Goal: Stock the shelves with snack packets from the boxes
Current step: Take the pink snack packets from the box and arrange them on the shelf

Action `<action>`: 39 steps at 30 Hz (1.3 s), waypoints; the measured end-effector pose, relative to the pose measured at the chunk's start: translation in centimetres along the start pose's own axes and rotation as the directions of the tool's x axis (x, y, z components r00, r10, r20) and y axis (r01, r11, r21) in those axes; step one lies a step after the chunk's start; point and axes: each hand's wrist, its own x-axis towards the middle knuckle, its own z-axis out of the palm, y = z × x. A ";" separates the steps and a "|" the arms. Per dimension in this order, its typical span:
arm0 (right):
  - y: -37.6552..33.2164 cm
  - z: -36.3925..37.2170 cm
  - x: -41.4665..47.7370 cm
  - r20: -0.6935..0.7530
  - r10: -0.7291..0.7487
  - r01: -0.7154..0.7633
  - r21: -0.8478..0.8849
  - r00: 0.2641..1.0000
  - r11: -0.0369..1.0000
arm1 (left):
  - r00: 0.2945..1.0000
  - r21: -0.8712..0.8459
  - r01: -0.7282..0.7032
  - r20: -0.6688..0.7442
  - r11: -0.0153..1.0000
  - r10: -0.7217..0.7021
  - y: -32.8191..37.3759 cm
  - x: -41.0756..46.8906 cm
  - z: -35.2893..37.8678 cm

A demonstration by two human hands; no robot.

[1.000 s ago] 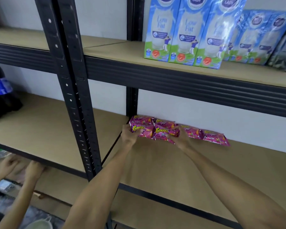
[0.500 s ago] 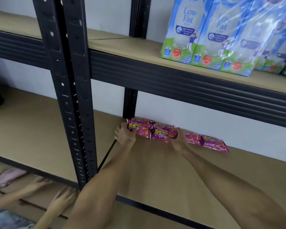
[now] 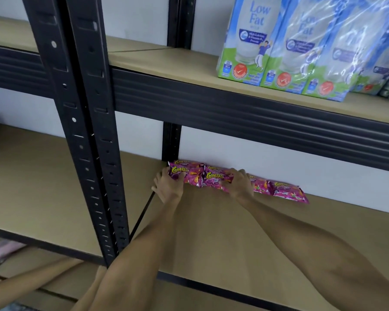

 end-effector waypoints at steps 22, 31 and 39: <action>-1.0 0.1 0.2 0.004 -0.117 0.114 -0.276 0.993 0.954 | 0.999 0.070 -0.033 -0.033 0.997 0.035 0.2 -0.7 0.0; -1.5 0.1 -0.4 0.021 -0.196 0.197 -0.153 0.980 0.968 | 0.999 0.085 -0.054 0.001 0.995 0.054 0.4 -1.1 -0.2; -1.3 -0.8 -2.1 0.018 -0.228 0.229 -0.098 0.973 0.969 | 0.997 0.062 -0.082 0.001 0.995 0.082 0.5 -2.1 -1.0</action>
